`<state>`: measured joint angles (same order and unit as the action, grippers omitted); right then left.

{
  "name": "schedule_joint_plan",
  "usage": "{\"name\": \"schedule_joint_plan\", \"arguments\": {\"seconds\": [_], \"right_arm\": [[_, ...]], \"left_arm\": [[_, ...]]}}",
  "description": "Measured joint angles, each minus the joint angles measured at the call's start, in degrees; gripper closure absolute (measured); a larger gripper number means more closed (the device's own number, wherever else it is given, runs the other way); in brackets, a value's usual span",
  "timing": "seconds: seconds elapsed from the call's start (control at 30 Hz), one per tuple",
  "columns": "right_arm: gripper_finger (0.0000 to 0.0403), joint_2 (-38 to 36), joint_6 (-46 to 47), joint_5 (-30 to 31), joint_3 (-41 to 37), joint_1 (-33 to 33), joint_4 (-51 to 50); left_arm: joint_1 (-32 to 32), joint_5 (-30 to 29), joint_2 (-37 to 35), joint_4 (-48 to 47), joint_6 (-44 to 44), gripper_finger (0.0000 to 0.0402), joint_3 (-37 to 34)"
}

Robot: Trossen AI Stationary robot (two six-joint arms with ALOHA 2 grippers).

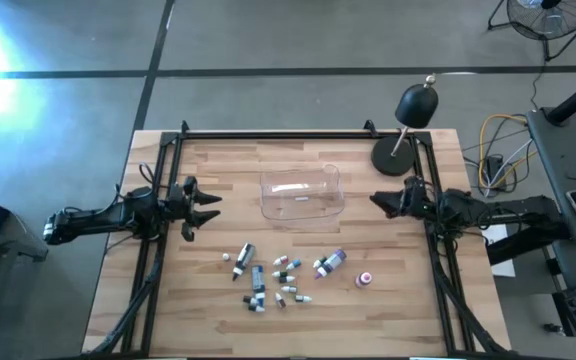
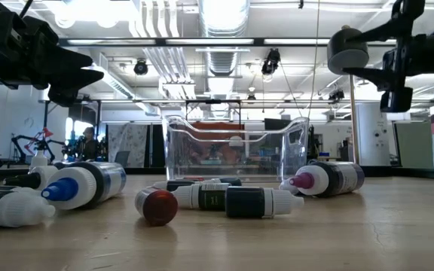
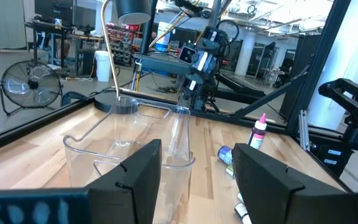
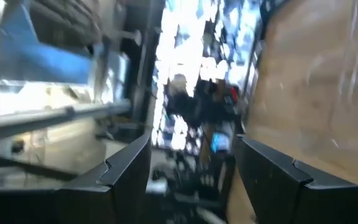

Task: Pick & Place food coloring
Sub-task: Put the large pink food coloring bottle into the transparent bin

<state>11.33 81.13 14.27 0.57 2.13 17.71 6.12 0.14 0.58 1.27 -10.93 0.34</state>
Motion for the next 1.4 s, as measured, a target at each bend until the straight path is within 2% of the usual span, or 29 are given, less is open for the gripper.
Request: {"name": "schedule_joint_plan", "arguments": {"seconds": [0.13,0.23,0.5,0.63,0.77,0.97,1.2,1.4], "right_arm": [[0.0179,4.62,2.69,-3.91,1.08,0.65,-1.52],[0.0179,9.23,2.30,-6.29,5.06,1.63,-7.44],[0.0179,23.40,-5.56,-12.17,24.53,3.01,-45.45],[0.0179,30.17,-9.60,-14.62,32.52,3.01,-58.60],[0.0179,36.07,-12.15,-18.07,37.38,3.77,-60.83],[0.0179,45.23,-14.31,-19.13,42.53,8.90,-60.68],[0.0179,54.97,-12.16,-18.28,46.72,18.52,-60.80],[0.0179,60.88,-6.75,-13.43,52.50,25.69,-61.32]], "left_arm": [[0.00,0.00,0.00,0.01,-0.01,0.0229,0.01],[0.00,0.00,0.00,0.01,0.00,0.0229,0.01],[0.00,0.00,0.00,0.01,0.01,0.0229,0.00],[0.00,0.00,0.00,0.01,0.00,0.0229,0.01],[-0.01,0.00,0.00,0.01,0.01,0.0229,0.00],[0.00,0.00,0.00,0.01,0.01,0.0229,0.01],[-0.01,0.00,0.00,0.01,-0.01,0.0229,0.00],[0.00,0.00,0.00,0.01,-0.01,0.0229,0.00]]}}
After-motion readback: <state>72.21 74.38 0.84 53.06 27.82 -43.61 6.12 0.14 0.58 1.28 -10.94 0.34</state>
